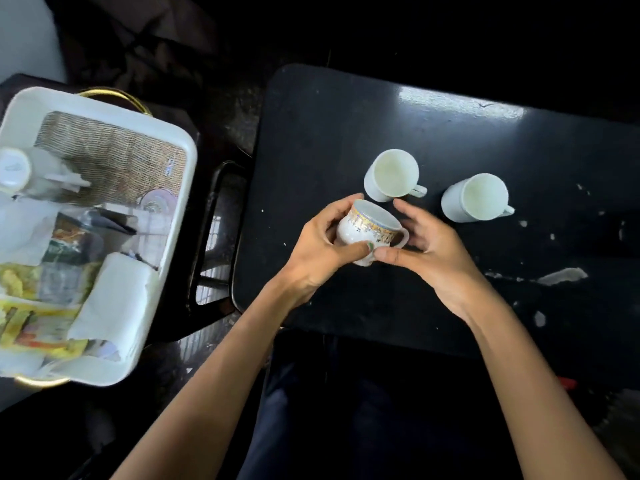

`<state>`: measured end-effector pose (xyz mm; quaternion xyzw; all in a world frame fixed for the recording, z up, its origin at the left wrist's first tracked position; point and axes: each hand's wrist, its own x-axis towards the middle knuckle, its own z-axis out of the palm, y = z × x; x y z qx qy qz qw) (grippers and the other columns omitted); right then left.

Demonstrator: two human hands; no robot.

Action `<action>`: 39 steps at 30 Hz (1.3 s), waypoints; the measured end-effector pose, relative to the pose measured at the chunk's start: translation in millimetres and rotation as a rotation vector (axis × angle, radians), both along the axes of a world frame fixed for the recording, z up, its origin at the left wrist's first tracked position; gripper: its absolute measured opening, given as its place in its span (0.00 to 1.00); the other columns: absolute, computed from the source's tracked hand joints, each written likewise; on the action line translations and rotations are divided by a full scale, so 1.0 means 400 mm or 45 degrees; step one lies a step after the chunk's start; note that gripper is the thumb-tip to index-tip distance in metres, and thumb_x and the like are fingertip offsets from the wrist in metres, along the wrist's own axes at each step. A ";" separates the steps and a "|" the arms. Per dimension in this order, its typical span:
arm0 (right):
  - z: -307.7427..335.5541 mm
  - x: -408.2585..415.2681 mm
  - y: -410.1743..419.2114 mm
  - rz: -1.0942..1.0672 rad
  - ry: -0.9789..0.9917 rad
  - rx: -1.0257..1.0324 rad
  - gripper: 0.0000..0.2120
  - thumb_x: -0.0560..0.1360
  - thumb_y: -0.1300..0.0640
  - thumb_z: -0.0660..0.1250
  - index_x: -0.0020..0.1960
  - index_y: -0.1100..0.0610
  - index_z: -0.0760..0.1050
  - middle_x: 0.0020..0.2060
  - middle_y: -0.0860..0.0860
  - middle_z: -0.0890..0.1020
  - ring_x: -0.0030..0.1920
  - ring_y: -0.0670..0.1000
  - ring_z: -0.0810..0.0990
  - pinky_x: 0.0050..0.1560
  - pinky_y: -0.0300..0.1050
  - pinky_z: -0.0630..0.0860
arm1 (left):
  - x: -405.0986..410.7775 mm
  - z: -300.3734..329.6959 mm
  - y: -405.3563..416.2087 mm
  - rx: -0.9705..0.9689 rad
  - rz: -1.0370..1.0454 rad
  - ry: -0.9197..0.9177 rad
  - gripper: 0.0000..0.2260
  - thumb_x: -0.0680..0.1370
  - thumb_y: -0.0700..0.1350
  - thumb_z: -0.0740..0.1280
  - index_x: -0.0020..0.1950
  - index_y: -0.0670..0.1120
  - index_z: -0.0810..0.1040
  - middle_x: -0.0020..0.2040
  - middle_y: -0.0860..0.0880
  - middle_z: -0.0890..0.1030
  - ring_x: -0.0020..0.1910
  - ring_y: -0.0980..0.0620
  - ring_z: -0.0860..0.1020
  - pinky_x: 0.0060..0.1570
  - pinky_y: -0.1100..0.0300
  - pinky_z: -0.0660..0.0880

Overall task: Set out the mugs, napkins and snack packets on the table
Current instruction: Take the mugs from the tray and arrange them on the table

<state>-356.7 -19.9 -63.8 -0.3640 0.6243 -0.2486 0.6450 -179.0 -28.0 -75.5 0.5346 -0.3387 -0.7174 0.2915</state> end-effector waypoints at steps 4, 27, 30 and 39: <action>-0.042 -0.033 0.011 0.009 0.118 0.003 0.43 0.60 0.66 0.79 0.71 0.54 0.66 0.56 0.43 0.79 0.57 0.42 0.79 0.59 0.40 0.76 | -0.031 -0.052 -0.002 -0.019 -0.142 -0.054 0.30 0.67 0.30 0.72 0.66 0.49 0.72 0.59 0.53 0.79 0.59 0.61 0.77 0.56 0.67 0.74; -0.149 -0.001 0.043 0.137 0.745 -0.450 0.32 0.64 0.66 0.73 0.66 0.56 0.68 0.60 0.53 0.75 0.61 0.56 0.74 0.60 0.58 0.72 | -0.112 -0.115 0.031 -0.235 -0.206 -0.478 0.34 0.69 0.33 0.73 0.71 0.49 0.64 0.61 0.65 0.71 0.59 0.73 0.69 0.54 0.80 0.63; -0.132 0.000 0.046 0.186 0.789 -0.405 0.35 0.67 0.66 0.72 0.71 0.55 0.65 0.65 0.52 0.73 0.66 0.56 0.70 0.65 0.57 0.67 | -0.108 -0.102 0.033 -0.271 -0.227 -0.513 0.37 0.69 0.33 0.72 0.74 0.47 0.61 0.64 0.65 0.66 0.60 0.77 0.65 0.56 0.83 0.59; -0.022 0.080 0.065 0.032 0.828 -0.547 0.24 0.70 0.65 0.70 0.65 0.59 0.72 0.63 0.53 0.76 0.65 0.55 0.73 0.65 0.57 0.68 | -0.021 -0.037 0.079 -0.134 0.049 -0.533 0.32 0.76 0.42 0.69 0.76 0.55 0.59 0.73 0.59 0.66 0.71 0.67 0.61 0.61 0.79 0.56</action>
